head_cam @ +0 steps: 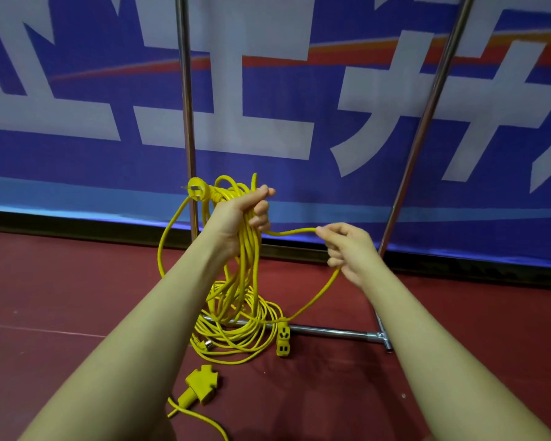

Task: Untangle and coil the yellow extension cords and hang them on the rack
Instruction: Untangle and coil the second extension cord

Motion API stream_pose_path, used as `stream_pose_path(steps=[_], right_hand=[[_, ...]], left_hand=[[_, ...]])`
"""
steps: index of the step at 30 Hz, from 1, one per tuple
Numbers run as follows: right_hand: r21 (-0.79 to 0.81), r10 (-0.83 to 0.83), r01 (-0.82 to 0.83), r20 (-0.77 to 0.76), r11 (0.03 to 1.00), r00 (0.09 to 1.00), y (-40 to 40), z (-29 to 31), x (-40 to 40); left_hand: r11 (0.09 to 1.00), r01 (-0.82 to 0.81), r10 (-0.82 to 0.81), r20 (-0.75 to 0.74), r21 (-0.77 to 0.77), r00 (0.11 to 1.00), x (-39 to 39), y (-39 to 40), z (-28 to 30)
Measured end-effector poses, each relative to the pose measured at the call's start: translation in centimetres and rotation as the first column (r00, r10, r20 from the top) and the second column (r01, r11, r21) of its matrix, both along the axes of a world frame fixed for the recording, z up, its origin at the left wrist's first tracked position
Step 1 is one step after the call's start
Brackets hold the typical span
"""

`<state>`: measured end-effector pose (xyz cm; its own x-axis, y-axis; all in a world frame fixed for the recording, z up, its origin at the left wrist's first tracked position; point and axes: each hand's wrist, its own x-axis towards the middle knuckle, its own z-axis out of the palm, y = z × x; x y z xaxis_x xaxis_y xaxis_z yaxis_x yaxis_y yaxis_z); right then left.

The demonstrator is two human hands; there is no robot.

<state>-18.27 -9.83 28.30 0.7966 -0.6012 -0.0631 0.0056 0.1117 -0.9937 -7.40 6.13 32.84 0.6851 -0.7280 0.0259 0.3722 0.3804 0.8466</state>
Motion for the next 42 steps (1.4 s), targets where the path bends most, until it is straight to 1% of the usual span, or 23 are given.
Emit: stream_pose_path(steps=[1, 3, 4, 6, 9, 11, 13, 15, 18, 21, 22, 23, 25, 27, 28, 30, 31, 33, 36, 38, 40, 41, 42], right_hand=[[0.131, -0.006, -0.001, 0.054, 0.991, 0.999, -0.1, 0.6, 0.0], [0.344, -0.039, -0.020, 0.162, 0.939, 0.986, 0.0, 2.0, 0.0], [0.423, -0.049, -0.047, 0.213, 0.905, 0.976, 0.2, 2.8, -0.1], [0.511, -0.043, -0.118, 0.292, 0.852, 0.955, 0.7, 4.1, -0.2], [0.528, -0.010, -0.187, 0.347, 0.828, 0.938, 1.8, 5.6, -0.3], [0.519, 0.009, -0.206, 0.357, 0.829, 0.934, 2.5, 6.2, -0.2], [0.526, 0.003, -0.206, 0.360, 0.826, 0.933, 2.8, 6.5, -0.1], [0.545, -0.018, -0.199, 0.366, 0.815, 0.930, 2.9, 6.6, -0.1], [0.552, -0.033, -0.191, 0.370, 0.812, 0.928, 2.6, 6.7, -0.3], [0.511, -0.010, -0.188, 0.360, 0.839, 0.933, 2.4, 6.6, -0.6], [0.482, 0.000, -0.182, 0.354, 0.857, 0.935, 2.3, 6.5, -0.6], [0.442, 0.007, -0.168, 0.343, 0.881, 0.939, 2.1, 6.3, -0.5], [0.349, -0.002, -0.114, 0.316, 0.930, 0.949, 1.6, 5.9, -0.4], [0.295, -0.005, -0.079, 0.274, 0.952, 0.962, 1.3, 5.2, -0.3], [0.274, 0.028, -0.092, 0.232, 0.957, 0.972, 1.3, 4.8, -0.2], [0.197, 0.167, -0.182, 0.091, 0.963, 0.982, 1.6, 3.9, -0.2], [0.154, 0.249, -0.250, 0.021, 0.956, 0.968, 1.9, 3.5, -0.2], [0.079, 0.387, -0.383, -0.051, 0.920, 0.921, 2.4, 3.0, -0.2], [-0.020, 0.472, -0.474, -0.051, 0.880, 0.880, 2.7, 3.0, -0.4], [-0.083, 0.484, -0.492, -0.100, 0.866, 0.869, 2.6, 3.2, -0.6], [-0.139, 0.477, -0.494, -0.141, 0.858, 0.867, 2.7, 3.3, -0.8], [-0.132, 0.472, -0.483, -0.110, 0.865, 0.875, 2.8, 3.4, -0.7], [-0.088, 0.462, -0.465, -0.046, 0.881, 0.885, 2.9, 3.6, -0.7]], left_hand=[[1.000, 0.012, -0.013, 0.023, 0.024, 1.000, -0.1, 0.0, -0.1], [0.998, 0.042, -0.046, 0.079, 0.053, 0.996, -0.3, 0.0, -0.3], [0.996, 0.062, -0.070, 0.116, 0.069, 0.991, -0.5, 0.1, -0.3], [0.983, 0.100, -0.130, 0.201, 0.152, 0.971, -1.0, 0.2, -0.2], [0.949, 0.118, -0.204, 0.284, 0.291, 0.937, -2.1, 0.0, -0.6], [0.950, 0.089, -0.190, 0.324, 0.301, 0.927, -2.6, -0.3, -1.4], [0.959, 0.066, -0.164, 0.350, 0.274, 0.922, -3.1, -0.6, -2.0], [0.956, 0.108, -0.200, 0.339, 0.272, 0.919, -3.3, -0.8, -2.4], [0.921, 0.234, -0.339, 0.343, 0.313, 0.876, -3.3, -0.7, -2.4], [0.902, 0.235, -0.385, 0.424, 0.363, 0.820, -3.3, -0.8, -1.9], [0.908, 0.225, -0.371, 0.432, 0.352, 0.822, -3.2, -0.8, -1.7], [0.920, 0.215, -0.344, 0.414, 0.327, 0.843, -3.2, -0.8, -1.5], [0.950, 0.198, -0.269, 0.317, 0.241, 0.910, -3.2, -0.9, -1.1], [0.980, 0.168, -0.185, 0.180, 0.105, 0.966, -3.1, -1.2, -0.7], [0.991, 0.133, -0.135, 0.107, 0.028, 0.985, -2.9, -1.4, -0.5], [0.995, 0.036, -0.036, 0.002, -0.093, 0.999, -2.3, -1.6, -0.1], [0.991, -0.004, -0.001, -0.038, -0.134, 0.999, -2.0, -1.6, 0.0], [0.980, -0.058, 0.039, -0.102, -0.192, 0.994, -1.3, -1.5, 0.2], [0.967, -0.102, 0.071, -0.140, -0.232, 0.988, -0.5, -1.2, 0.3], [0.962, -0.122, 0.090, -0.141, -0.246, 0.986, -0.2, -1.0, 0.5], [0.967, -0.125, 0.099, -0.125, -0.222, 0.987, 0.1, -0.7, 0.5], [0.974, -0.116, 0.095, -0.113, -0.196, 0.989, 0.1, -0.4, 0.5], [0.982, -0.103, 0.089, -0.093, -0.159, 0.992, 0.2, -0.2, 0.4]])
